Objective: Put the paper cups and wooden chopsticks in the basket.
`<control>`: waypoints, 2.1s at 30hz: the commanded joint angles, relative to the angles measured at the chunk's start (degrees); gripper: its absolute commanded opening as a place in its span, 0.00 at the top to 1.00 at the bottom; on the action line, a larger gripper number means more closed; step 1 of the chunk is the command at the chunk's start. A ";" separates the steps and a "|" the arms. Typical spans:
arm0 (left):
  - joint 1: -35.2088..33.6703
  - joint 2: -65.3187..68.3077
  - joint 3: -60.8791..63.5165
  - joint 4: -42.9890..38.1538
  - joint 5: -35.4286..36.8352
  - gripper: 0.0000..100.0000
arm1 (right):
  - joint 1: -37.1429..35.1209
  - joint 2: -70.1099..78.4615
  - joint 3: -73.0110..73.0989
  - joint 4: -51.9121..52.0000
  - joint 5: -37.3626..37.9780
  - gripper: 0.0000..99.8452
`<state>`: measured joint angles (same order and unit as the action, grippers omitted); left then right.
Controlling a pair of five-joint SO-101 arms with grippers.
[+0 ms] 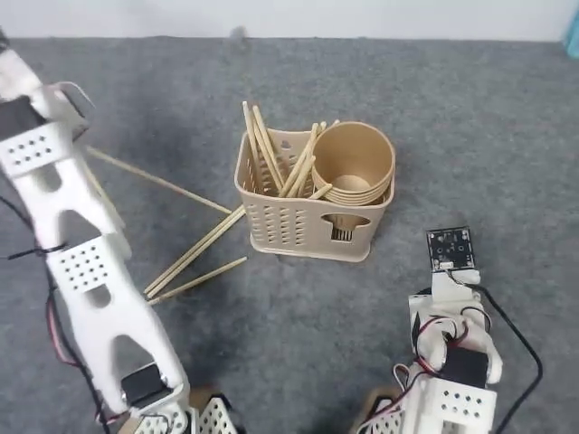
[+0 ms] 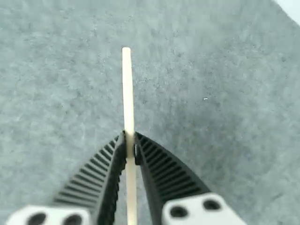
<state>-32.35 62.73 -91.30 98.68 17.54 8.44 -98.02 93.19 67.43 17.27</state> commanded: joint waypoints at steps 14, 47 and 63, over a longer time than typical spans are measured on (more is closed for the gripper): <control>1.41 -62.95 64.04 2.02 -6.86 0.99 | -0.31 -0.66 -0.62 0.75 0.62 0.99; 29.45 -138.73 133.14 -64.44 -5.01 0.99 | -0.04 -0.66 -0.62 0.75 0.62 0.99; 47.12 -130.64 144.22 -98.55 -4.75 0.99 | -0.04 -0.66 -0.62 0.75 0.62 0.99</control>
<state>13.10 -73.89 52.70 4.70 12.26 8.44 -98.02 93.19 67.43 17.27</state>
